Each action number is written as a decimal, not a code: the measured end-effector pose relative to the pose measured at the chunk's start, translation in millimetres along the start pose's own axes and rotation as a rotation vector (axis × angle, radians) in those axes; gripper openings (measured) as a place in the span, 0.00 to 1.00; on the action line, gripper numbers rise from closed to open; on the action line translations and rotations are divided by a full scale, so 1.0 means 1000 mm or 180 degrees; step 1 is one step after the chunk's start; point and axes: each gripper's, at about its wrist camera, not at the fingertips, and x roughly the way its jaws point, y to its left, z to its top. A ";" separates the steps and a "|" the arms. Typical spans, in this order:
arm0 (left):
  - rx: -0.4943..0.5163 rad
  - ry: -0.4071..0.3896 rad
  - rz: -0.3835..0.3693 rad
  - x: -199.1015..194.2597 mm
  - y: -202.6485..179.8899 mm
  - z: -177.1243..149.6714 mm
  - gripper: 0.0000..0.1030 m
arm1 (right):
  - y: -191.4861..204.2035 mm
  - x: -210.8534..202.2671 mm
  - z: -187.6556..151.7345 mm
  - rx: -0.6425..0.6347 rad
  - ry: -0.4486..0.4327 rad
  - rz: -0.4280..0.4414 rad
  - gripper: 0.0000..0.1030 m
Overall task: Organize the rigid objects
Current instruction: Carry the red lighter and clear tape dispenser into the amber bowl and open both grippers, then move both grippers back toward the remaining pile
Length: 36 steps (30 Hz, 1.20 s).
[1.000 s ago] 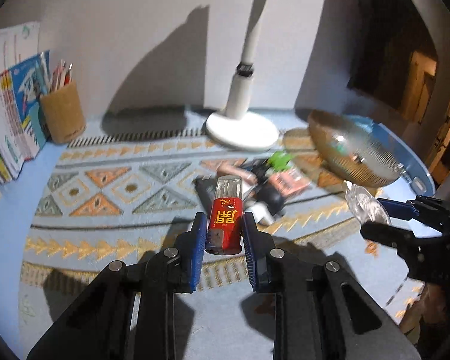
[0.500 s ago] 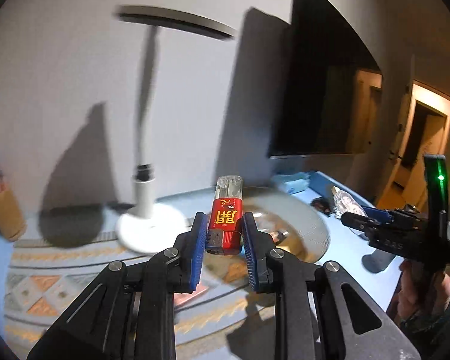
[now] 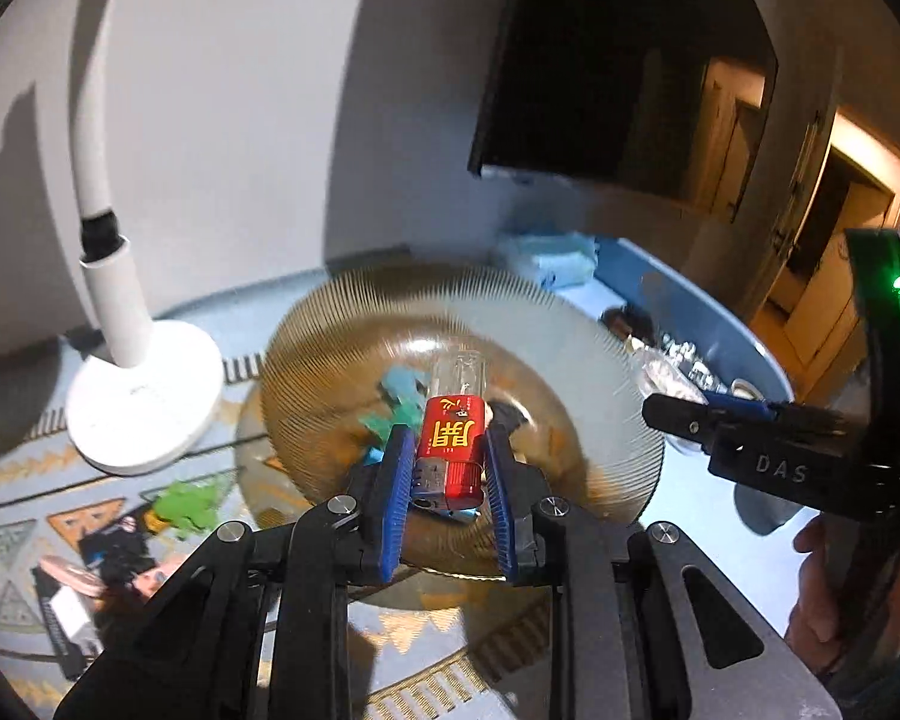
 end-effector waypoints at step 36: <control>-0.0196 -0.0213 0.0137 -0.071 0.030 0.004 0.74 | 0.025 -0.025 -0.004 -0.0102 -0.0077 0.0295 0.64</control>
